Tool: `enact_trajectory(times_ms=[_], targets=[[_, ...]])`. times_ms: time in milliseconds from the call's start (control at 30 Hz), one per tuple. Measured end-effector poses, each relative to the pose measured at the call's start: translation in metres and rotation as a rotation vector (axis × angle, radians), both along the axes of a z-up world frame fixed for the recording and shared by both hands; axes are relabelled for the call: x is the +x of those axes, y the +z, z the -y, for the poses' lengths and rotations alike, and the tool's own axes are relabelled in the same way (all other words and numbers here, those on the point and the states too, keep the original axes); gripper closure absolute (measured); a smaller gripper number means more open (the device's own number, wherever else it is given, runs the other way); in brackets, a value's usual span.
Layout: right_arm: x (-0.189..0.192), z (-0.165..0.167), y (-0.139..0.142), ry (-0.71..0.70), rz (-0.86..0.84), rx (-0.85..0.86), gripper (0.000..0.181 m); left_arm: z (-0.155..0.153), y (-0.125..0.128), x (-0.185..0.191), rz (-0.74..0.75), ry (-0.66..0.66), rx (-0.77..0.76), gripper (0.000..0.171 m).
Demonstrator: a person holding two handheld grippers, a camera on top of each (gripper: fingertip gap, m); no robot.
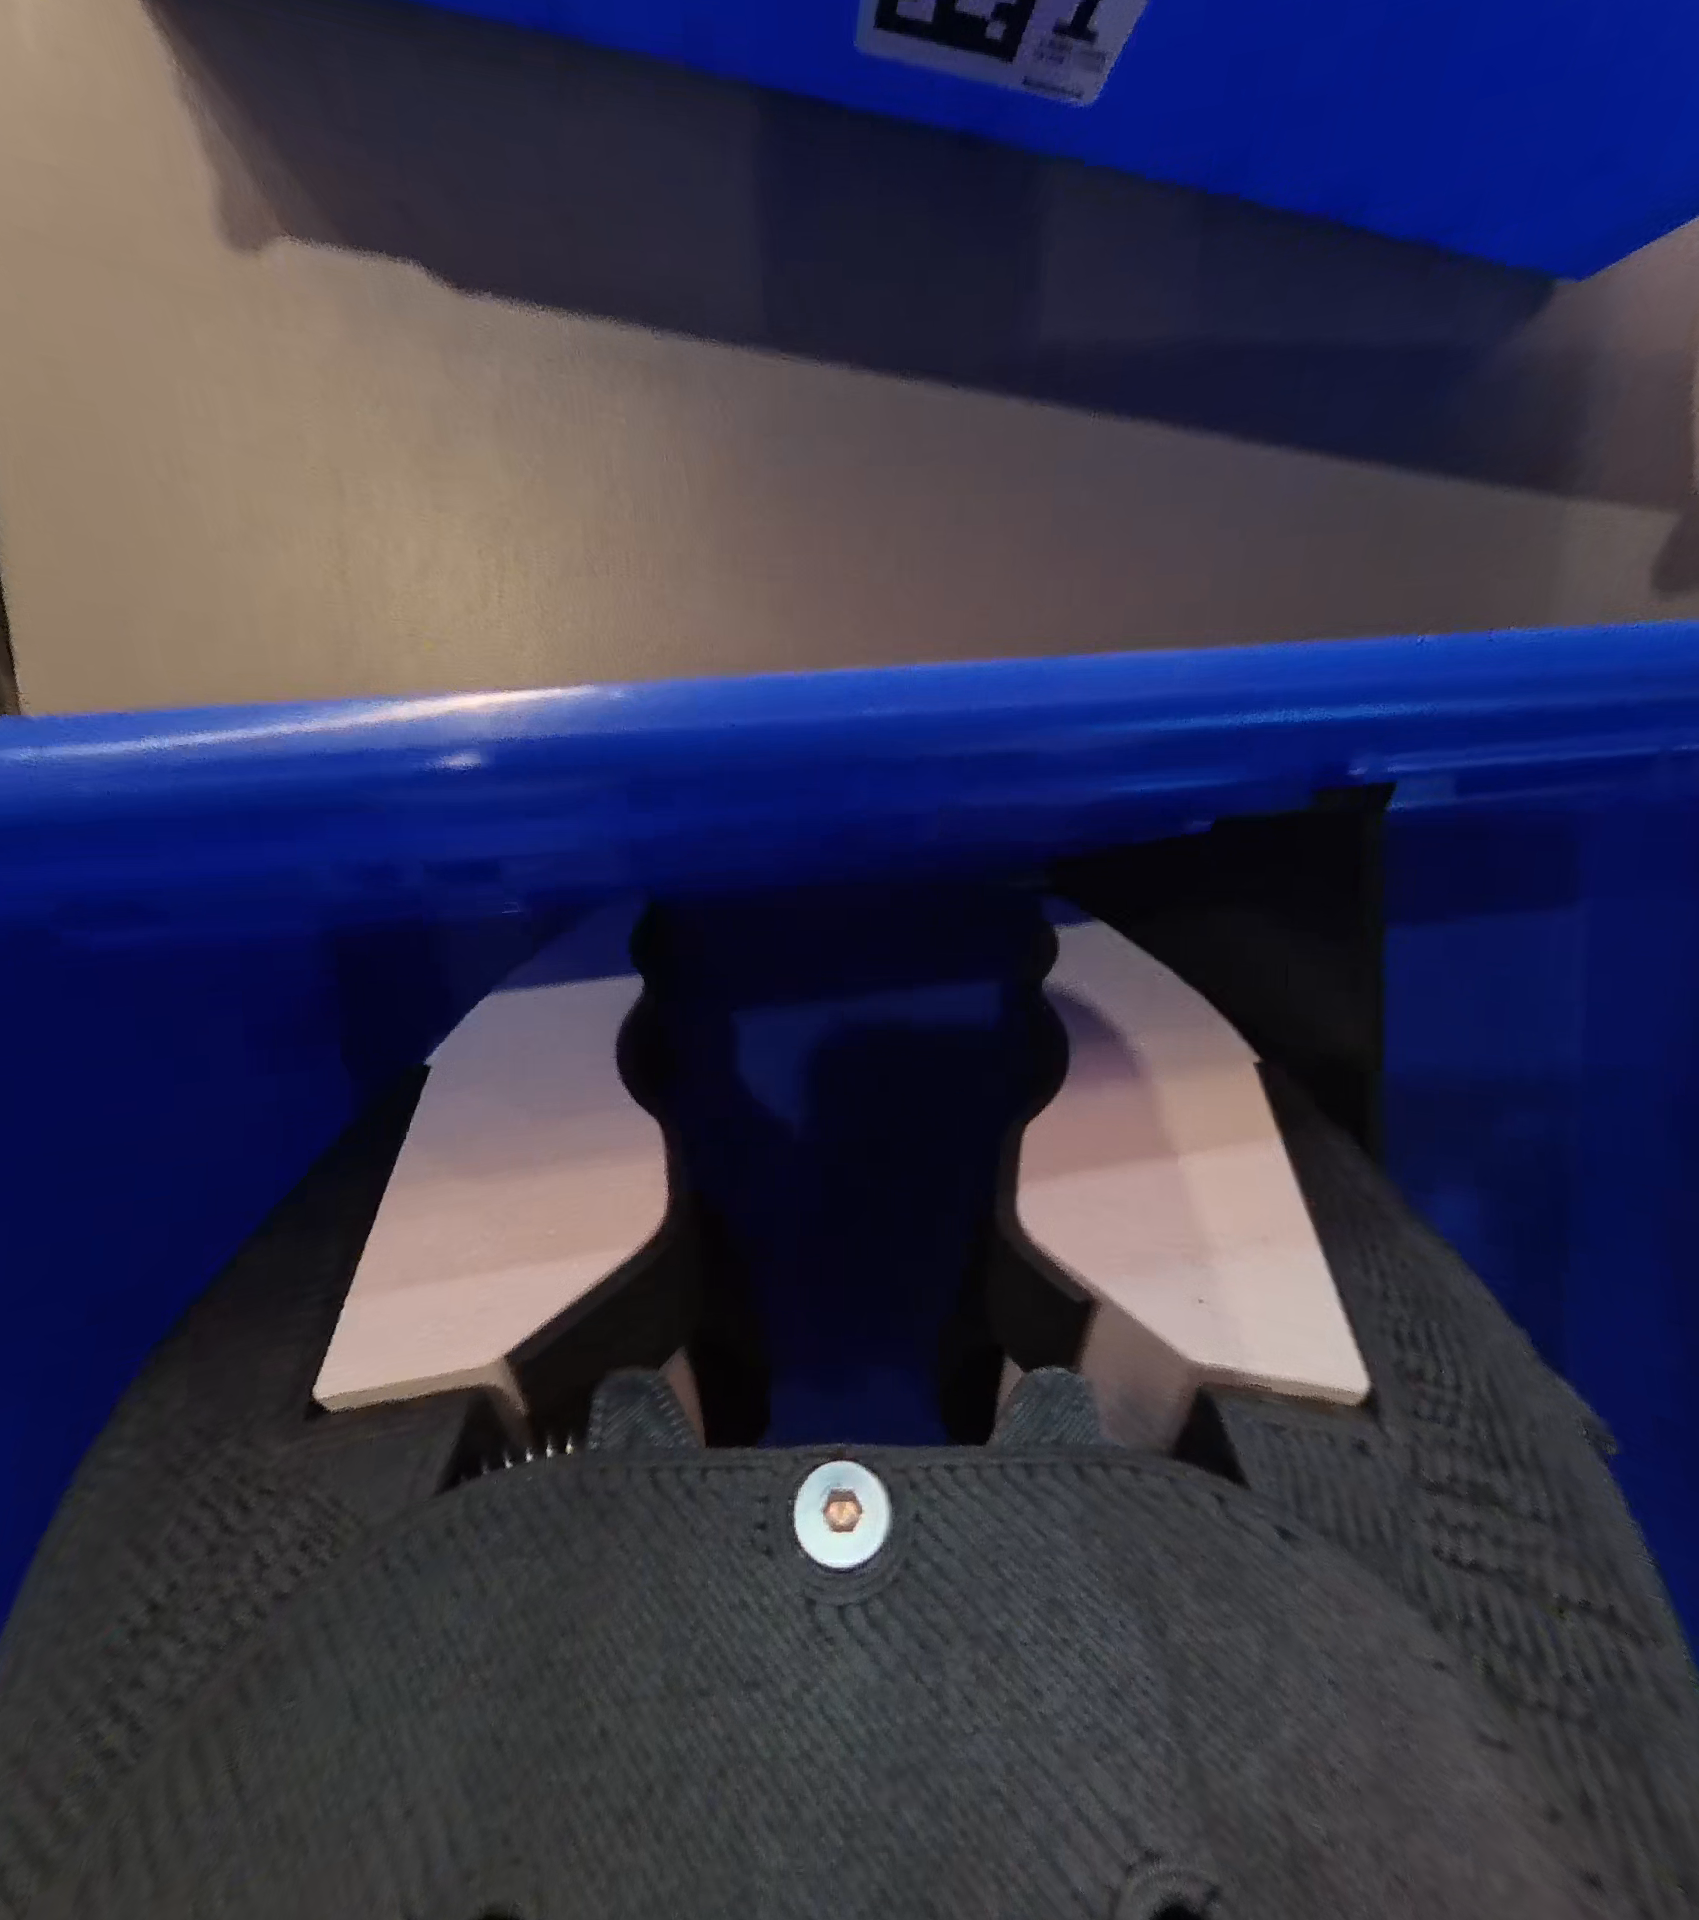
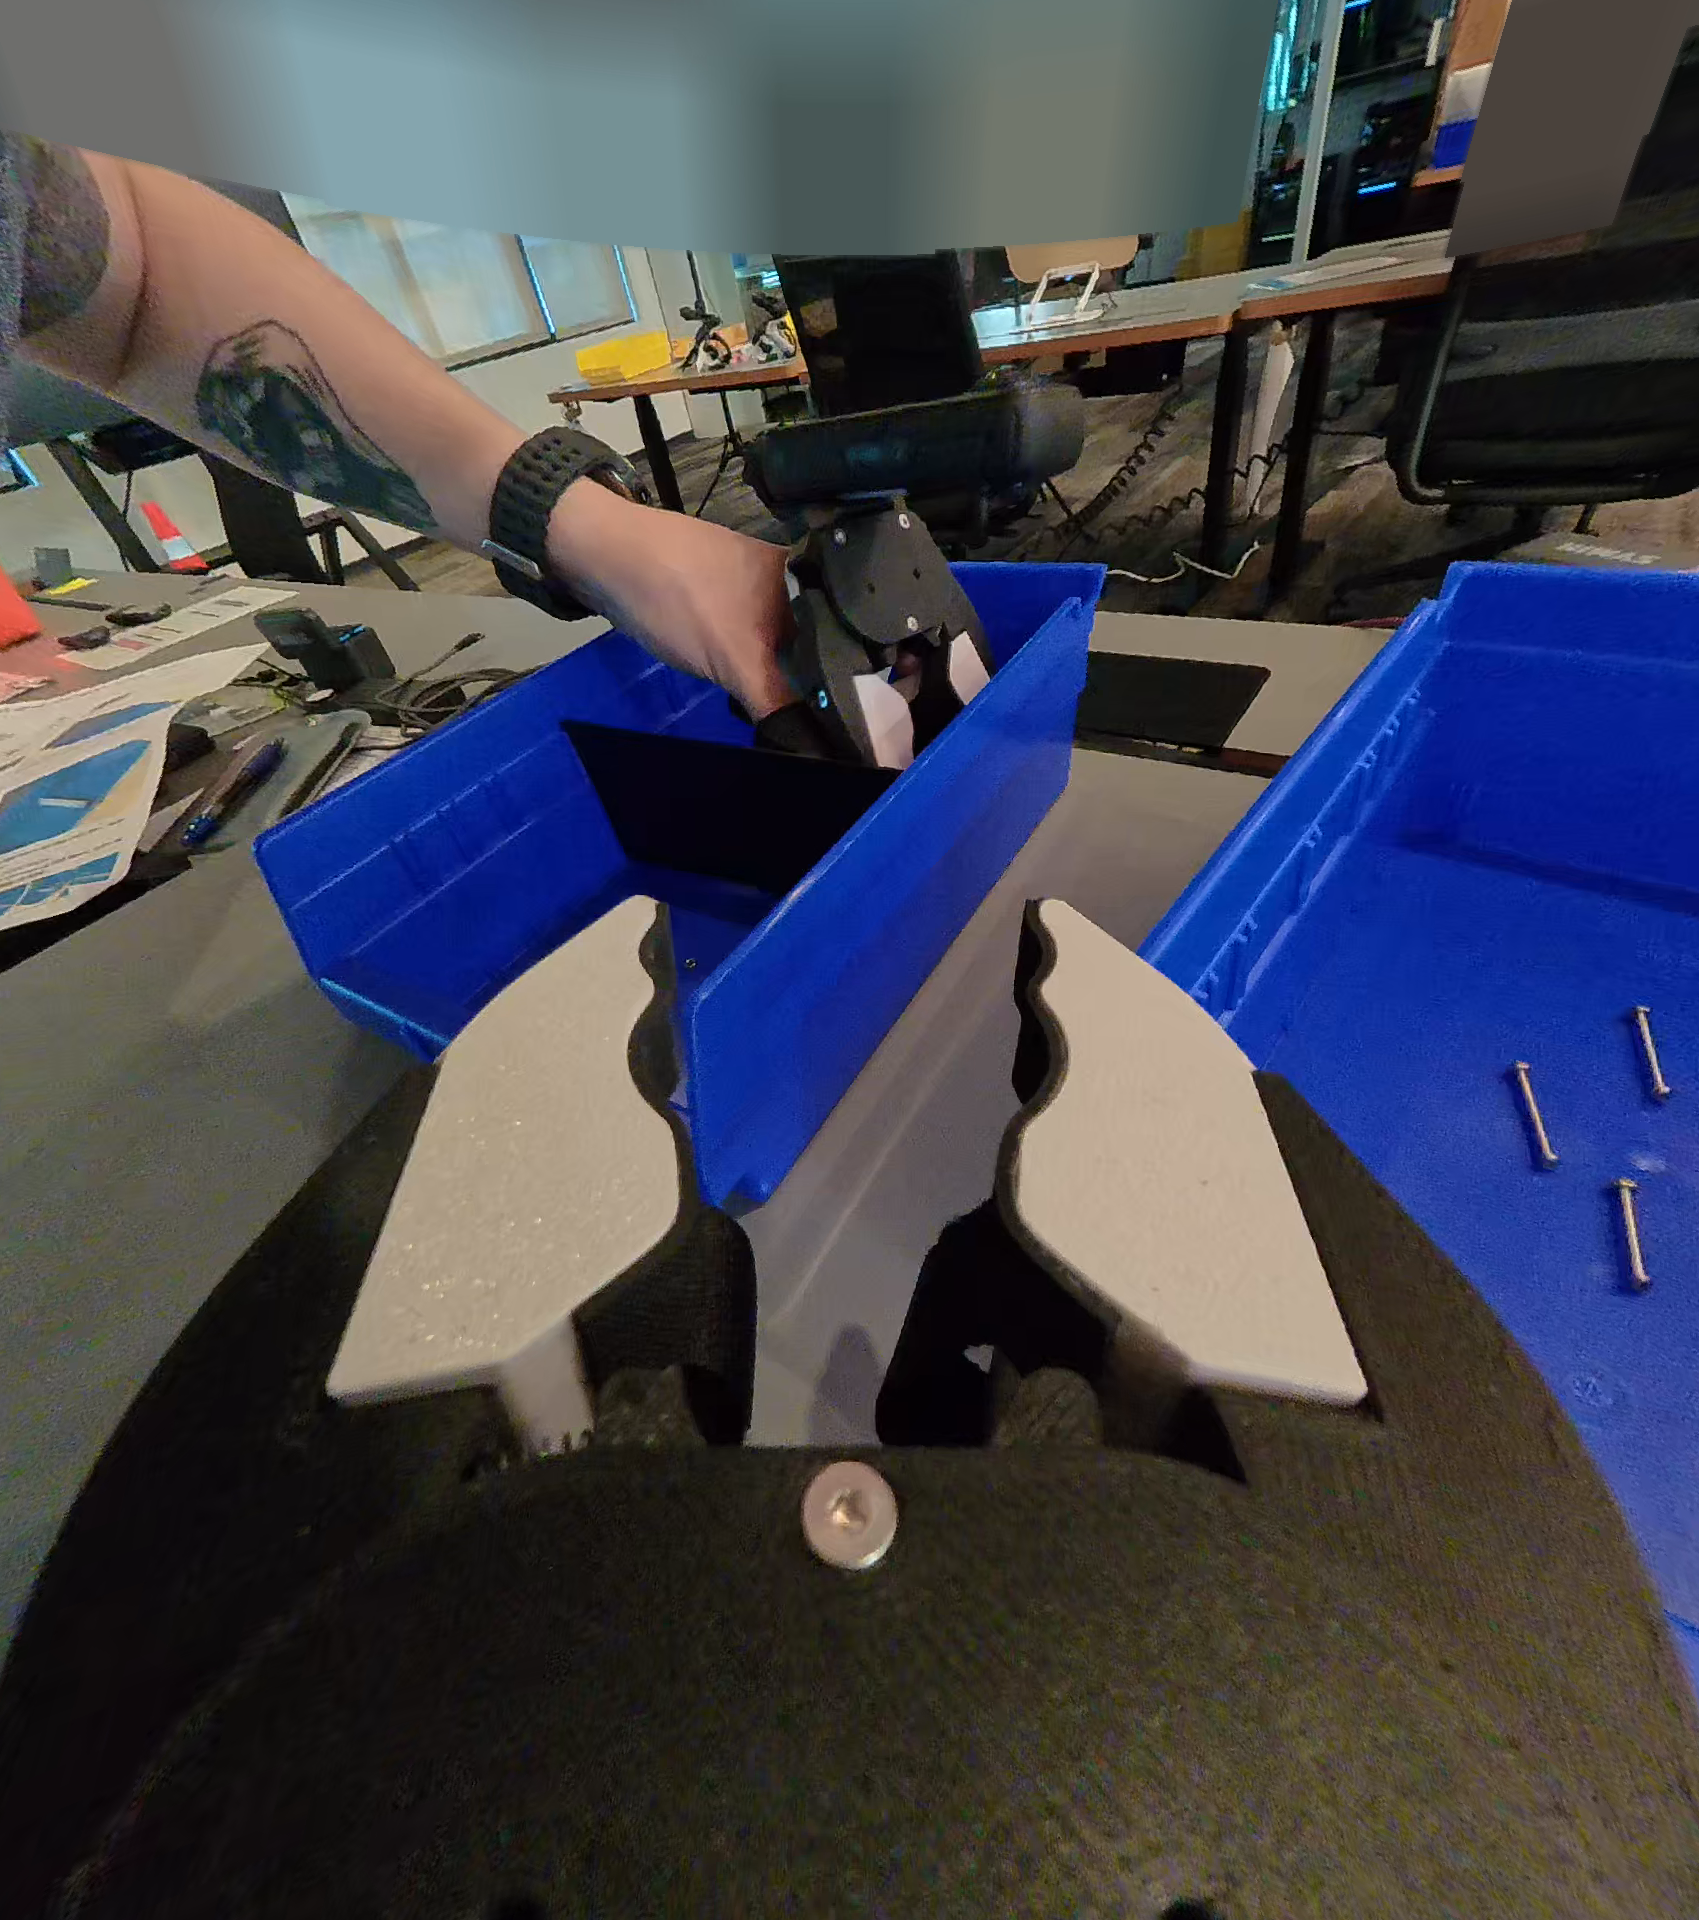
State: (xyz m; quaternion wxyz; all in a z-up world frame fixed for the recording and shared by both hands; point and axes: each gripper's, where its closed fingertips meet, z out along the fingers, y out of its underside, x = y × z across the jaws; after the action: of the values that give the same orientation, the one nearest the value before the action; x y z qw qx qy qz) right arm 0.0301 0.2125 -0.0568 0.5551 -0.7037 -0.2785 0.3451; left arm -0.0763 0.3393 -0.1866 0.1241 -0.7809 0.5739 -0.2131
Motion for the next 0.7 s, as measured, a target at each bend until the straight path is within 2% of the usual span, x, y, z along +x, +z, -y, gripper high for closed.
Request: enact_trajectory(times_ms=[133, 167, 200, 233, 567, 700], targets=[[-0.001, 0.002, -0.003, 0.000, 0.003, -0.004, 0.118, -0.001, -0.001, 0.003, -0.005, 0.024, 0.019, 0.106], [-0.002, 0.002, -0.004, 0.001, 0.004, -0.006, 0.118, -0.004, -0.002, 0.002, -0.014, 0.052, 0.040, 0.102], [-0.003, 0.002, -0.005, 0.002, 0.003, -0.008, 0.118, -0.009, -0.003, 0.001, -0.031, 0.089, 0.070, 0.091], [-0.003, 0.003, -0.005, 0.003, 0.001, -0.009, 0.118, -0.010, -0.004, 0.001, -0.039, 0.093, 0.087, 0.090], [-0.006, 0.004, -0.003, 0.008, -0.006, -0.006, 0.120, -0.011, -0.006, 0.001, -0.089, 0.094, 0.121, 0.090], [-0.008, 0.007, -0.004, 0.016, -0.009, -0.011, 0.120, -0.012, -0.007, -0.003, -0.117, 0.116, 0.125, 0.097]])
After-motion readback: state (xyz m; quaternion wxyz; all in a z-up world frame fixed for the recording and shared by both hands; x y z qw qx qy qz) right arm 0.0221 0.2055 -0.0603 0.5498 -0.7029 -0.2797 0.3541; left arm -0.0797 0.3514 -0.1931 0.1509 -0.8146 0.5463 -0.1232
